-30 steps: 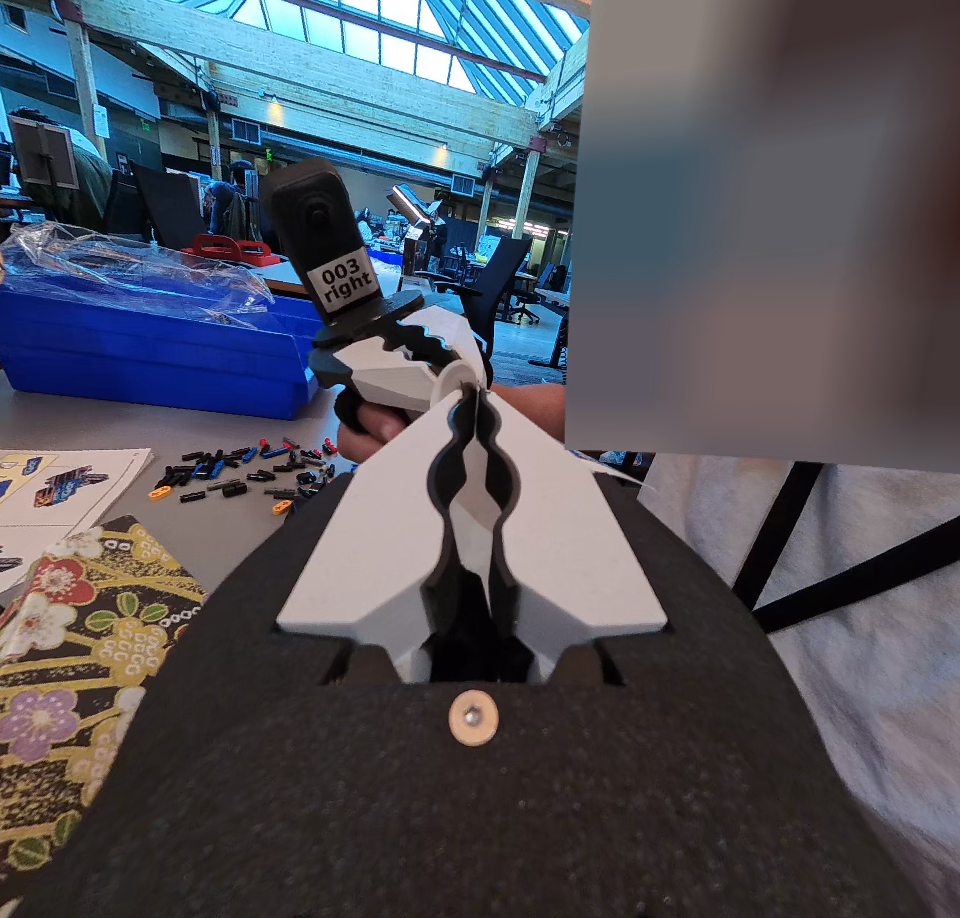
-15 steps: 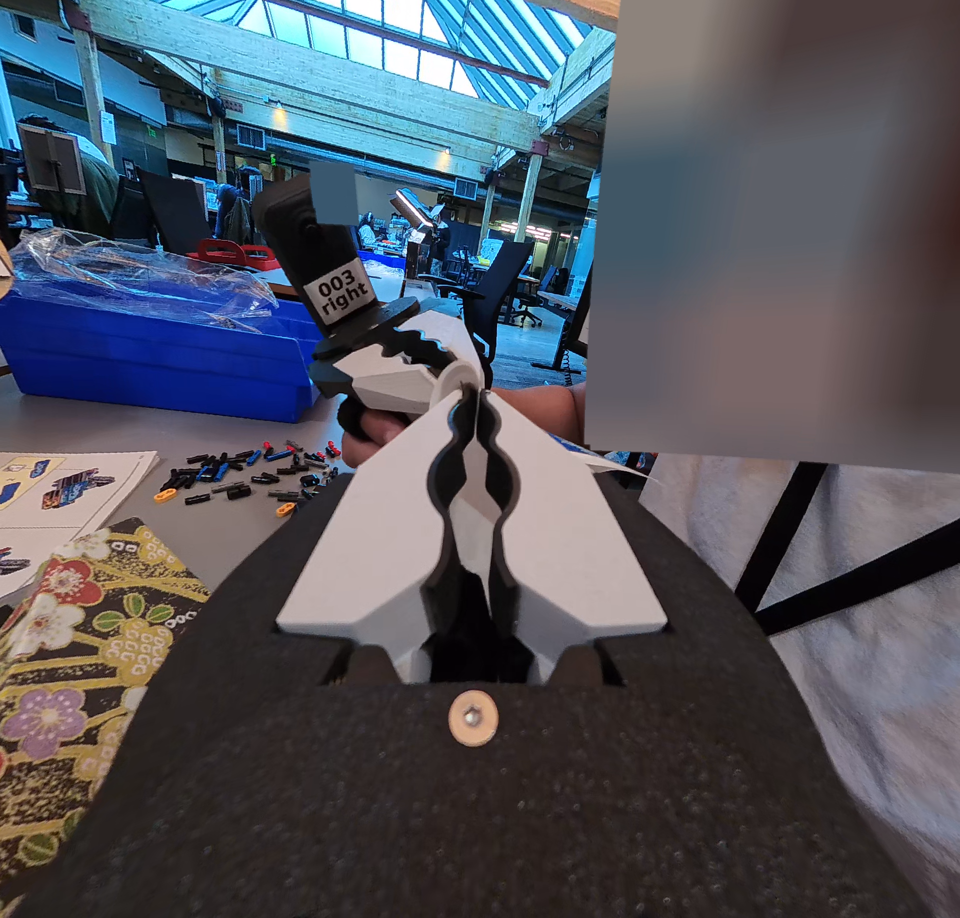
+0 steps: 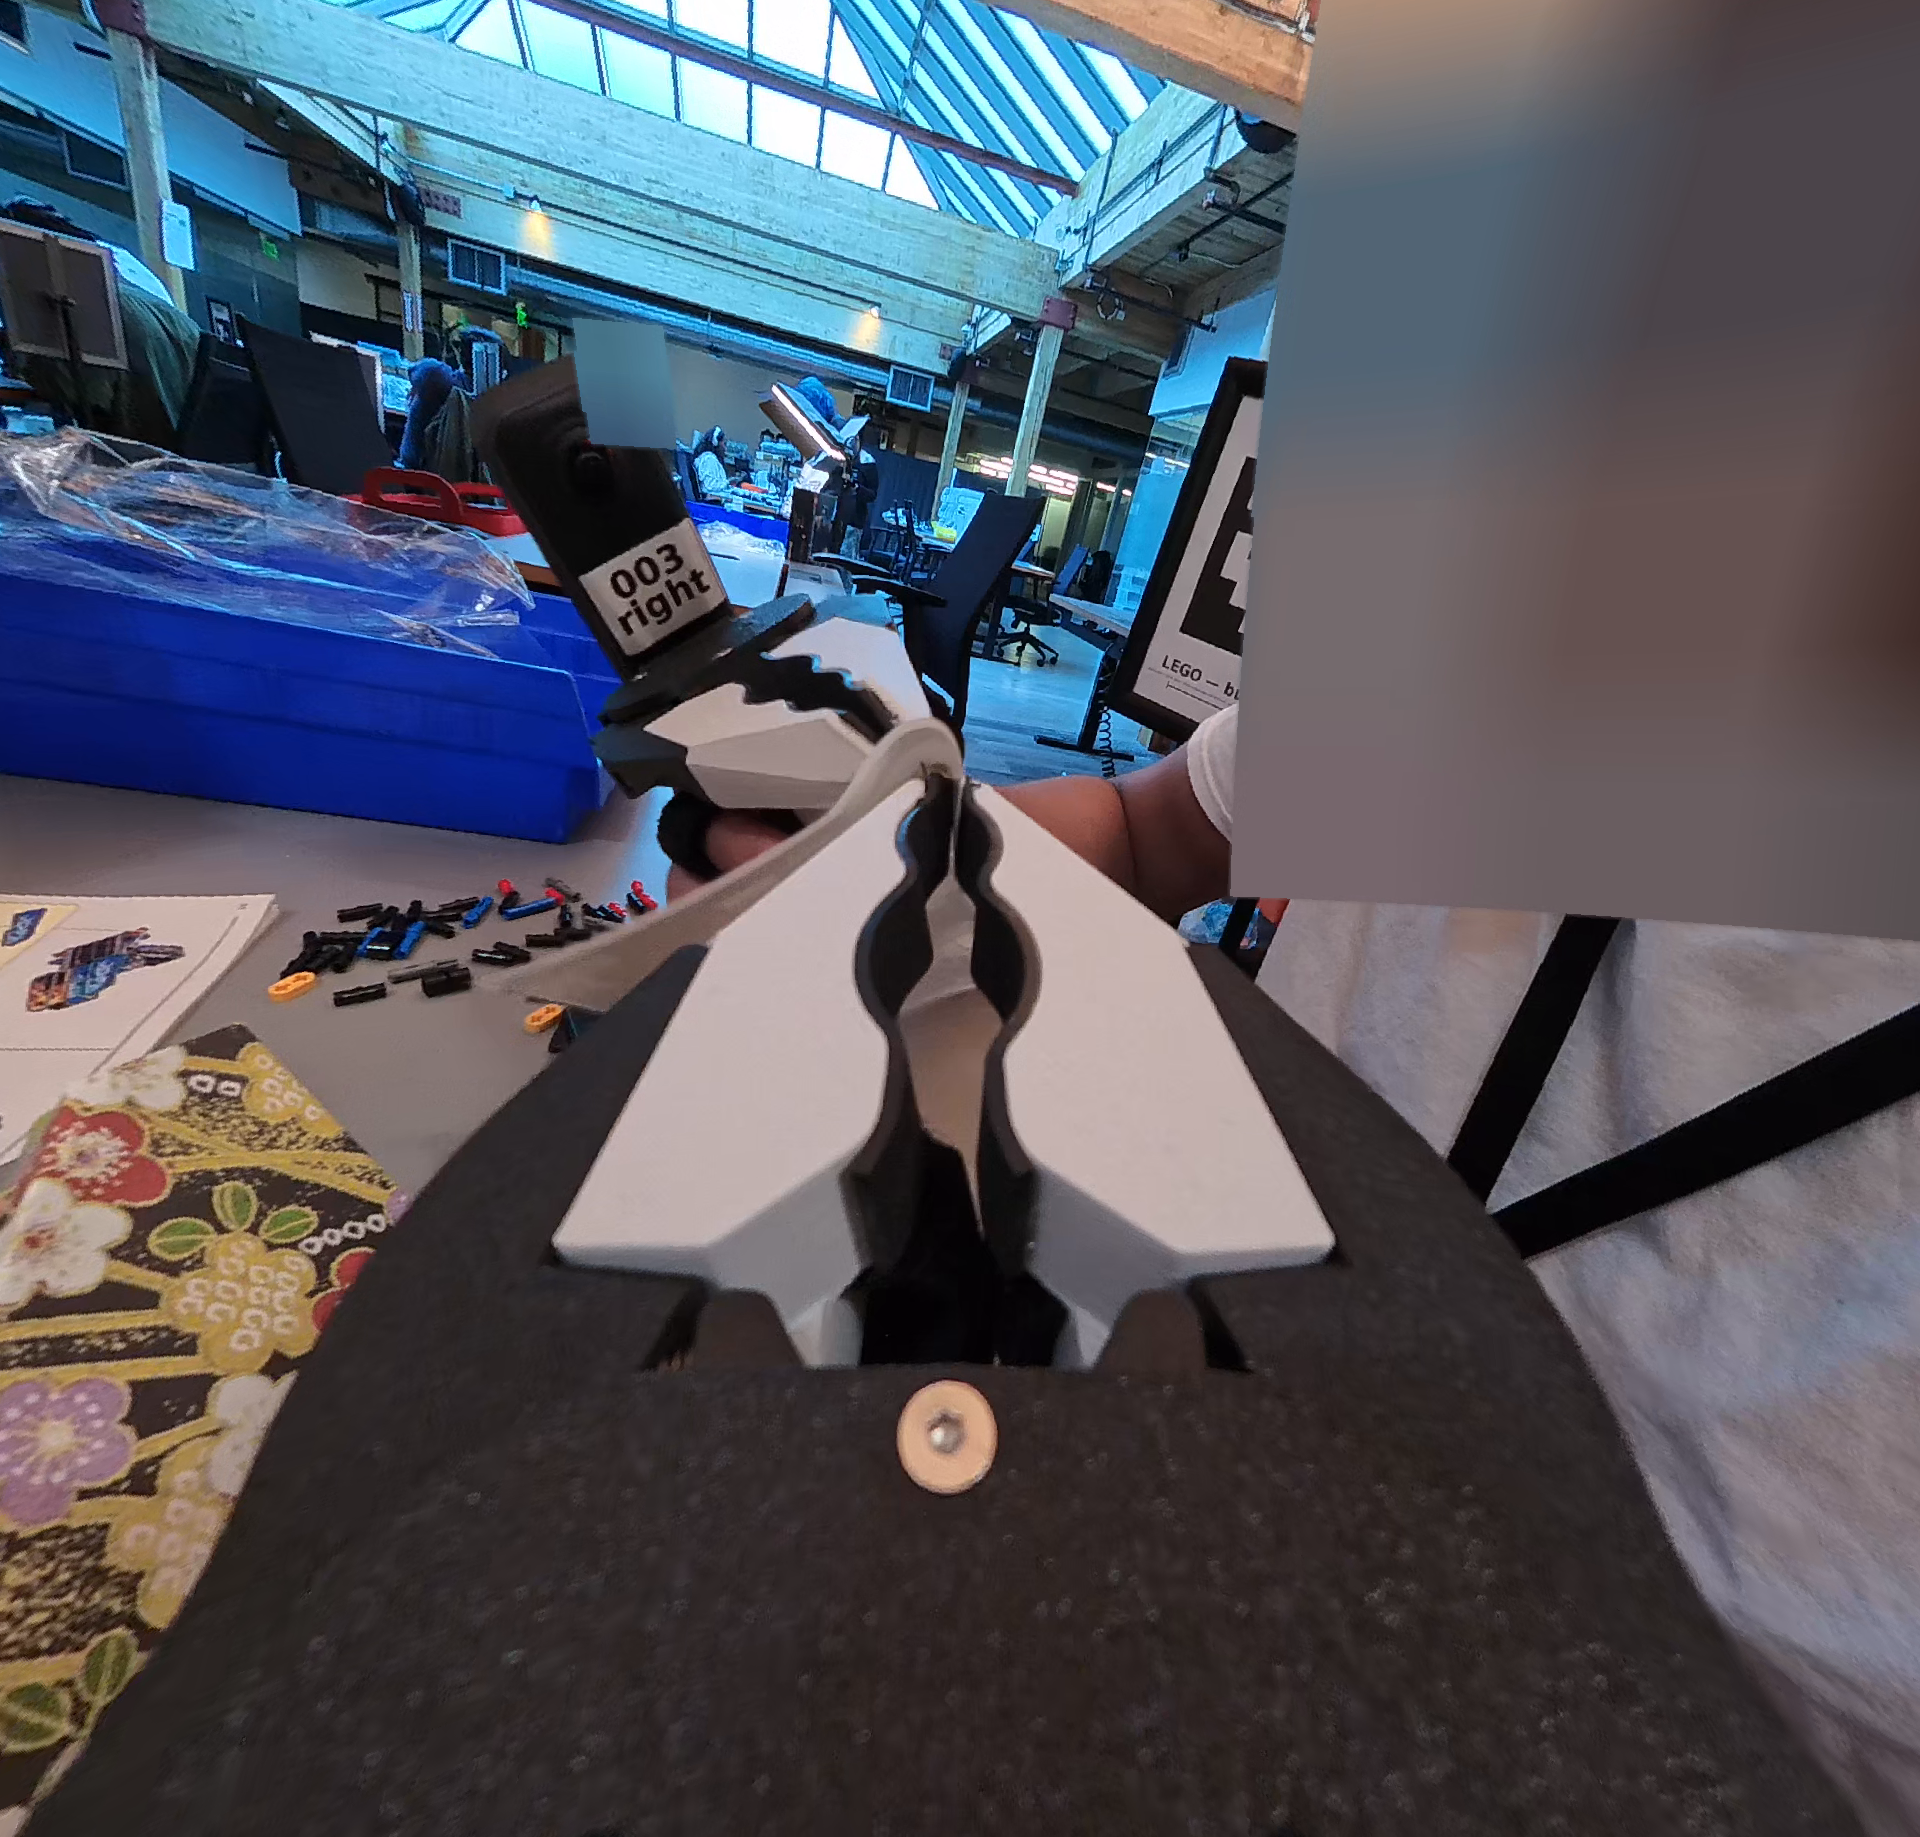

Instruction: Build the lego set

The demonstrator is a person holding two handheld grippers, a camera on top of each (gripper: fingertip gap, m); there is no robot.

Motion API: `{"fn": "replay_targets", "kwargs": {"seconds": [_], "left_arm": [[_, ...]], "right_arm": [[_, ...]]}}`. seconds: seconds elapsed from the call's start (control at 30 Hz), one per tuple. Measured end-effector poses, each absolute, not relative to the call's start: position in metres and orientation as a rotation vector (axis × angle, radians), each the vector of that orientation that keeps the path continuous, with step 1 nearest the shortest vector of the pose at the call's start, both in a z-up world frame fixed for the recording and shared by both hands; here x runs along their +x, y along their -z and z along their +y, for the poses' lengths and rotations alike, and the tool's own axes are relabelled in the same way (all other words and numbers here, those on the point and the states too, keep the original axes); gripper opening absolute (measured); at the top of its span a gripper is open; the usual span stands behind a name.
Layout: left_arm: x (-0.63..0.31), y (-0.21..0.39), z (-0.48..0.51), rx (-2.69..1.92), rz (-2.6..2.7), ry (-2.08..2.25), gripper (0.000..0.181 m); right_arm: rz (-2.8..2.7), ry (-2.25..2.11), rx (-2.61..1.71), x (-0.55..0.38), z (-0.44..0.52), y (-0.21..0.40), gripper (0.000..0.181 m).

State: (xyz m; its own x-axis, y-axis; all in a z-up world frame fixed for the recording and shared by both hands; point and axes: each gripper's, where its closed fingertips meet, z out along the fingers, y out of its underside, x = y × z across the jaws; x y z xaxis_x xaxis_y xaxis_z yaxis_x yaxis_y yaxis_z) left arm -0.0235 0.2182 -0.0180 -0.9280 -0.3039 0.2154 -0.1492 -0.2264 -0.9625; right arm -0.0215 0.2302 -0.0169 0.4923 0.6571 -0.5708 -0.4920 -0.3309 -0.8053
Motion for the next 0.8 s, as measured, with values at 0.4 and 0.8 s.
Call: {"fn": "replay_targets", "kwargs": {"seconds": [0.4, 0.8], "left_arm": [[-0.014, 0.020, 0.227, -0.613, 1.875, 2.284, 0.000], [0.002, 0.021, 0.244, -0.742, 1.843, 2.261, 0.000]], "right_arm": [[-0.131, -0.997, -1.554, -0.005, 0.234, 0.019, 0.000], [-0.113, -0.627, -1.587, 0.019, 0.237, 0.009, 0.000]]}}
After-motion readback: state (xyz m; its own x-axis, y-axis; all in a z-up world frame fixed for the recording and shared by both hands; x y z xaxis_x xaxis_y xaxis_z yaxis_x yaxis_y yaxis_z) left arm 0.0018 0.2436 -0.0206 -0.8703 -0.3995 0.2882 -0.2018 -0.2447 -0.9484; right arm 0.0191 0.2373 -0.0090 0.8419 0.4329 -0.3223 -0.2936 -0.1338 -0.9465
